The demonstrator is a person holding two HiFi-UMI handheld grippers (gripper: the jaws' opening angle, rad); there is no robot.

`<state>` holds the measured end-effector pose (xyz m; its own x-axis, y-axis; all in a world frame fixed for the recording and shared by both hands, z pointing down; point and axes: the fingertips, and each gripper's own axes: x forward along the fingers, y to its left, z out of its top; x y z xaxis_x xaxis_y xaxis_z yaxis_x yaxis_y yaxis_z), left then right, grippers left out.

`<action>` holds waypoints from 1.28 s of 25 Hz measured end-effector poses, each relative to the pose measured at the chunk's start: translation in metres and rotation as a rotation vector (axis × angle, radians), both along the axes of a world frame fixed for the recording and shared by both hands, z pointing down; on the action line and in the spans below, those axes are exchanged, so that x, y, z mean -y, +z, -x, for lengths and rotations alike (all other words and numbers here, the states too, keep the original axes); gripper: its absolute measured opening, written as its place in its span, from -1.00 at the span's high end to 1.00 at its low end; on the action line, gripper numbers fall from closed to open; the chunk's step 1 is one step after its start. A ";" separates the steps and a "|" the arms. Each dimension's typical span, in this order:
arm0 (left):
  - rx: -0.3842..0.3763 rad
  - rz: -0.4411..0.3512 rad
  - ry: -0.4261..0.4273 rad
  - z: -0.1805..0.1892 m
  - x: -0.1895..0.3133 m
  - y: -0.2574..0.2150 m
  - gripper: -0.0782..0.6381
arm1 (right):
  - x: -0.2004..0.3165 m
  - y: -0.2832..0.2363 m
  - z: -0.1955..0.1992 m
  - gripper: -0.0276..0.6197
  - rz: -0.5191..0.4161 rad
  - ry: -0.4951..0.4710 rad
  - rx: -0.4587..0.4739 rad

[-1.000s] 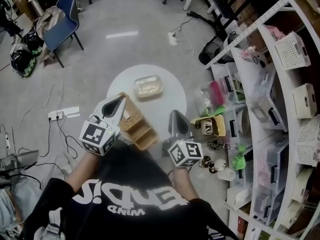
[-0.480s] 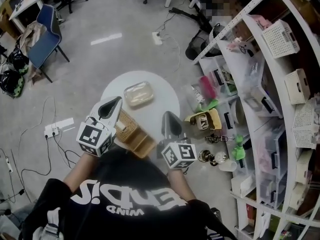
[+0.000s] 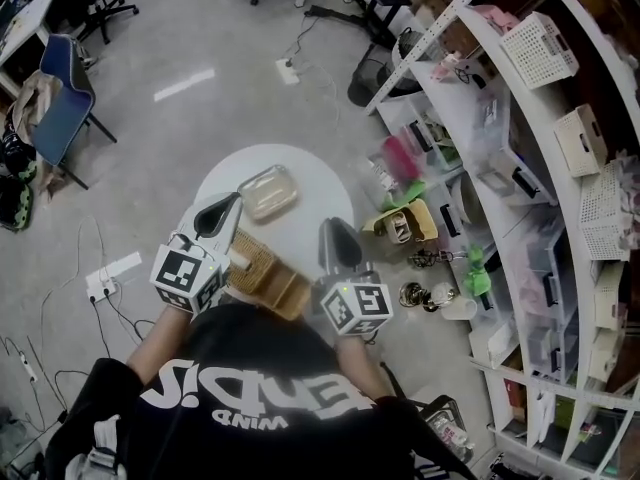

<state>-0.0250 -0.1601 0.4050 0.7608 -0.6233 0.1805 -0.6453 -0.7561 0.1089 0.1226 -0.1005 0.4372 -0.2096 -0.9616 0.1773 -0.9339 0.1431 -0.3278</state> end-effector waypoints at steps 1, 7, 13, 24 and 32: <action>-0.001 0.002 0.003 0.000 0.002 0.001 0.78 | 0.001 0.001 0.000 0.76 0.002 0.000 0.000; 0.004 0.023 0.007 0.000 0.007 0.011 0.78 | 0.012 0.015 0.005 0.34 0.044 -0.043 0.026; 0.017 0.030 0.002 -0.002 0.013 0.016 0.78 | 0.033 0.041 0.003 0.26 0.096 -0.070 0.048; 0.023 0.054 -0.019 -0.002 0.029 0.029 0.78 | 0.080 0.118 0.004 0.27 0.251 -0.096 0.067; 0.032 0.075 -0.034 -0.005 0.041 0.045 0.78 | 0.105 0.177 -0.001 0.28 0.358 -0.107 0.085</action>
<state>-0.0200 -0.2014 0.4495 0.7327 -0.6325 0.2511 -0.6744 -0.7243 0.1433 0.1235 -0.2059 0.6137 -0.3341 -0.8138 0.4756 -0.8871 0.1009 -0.4504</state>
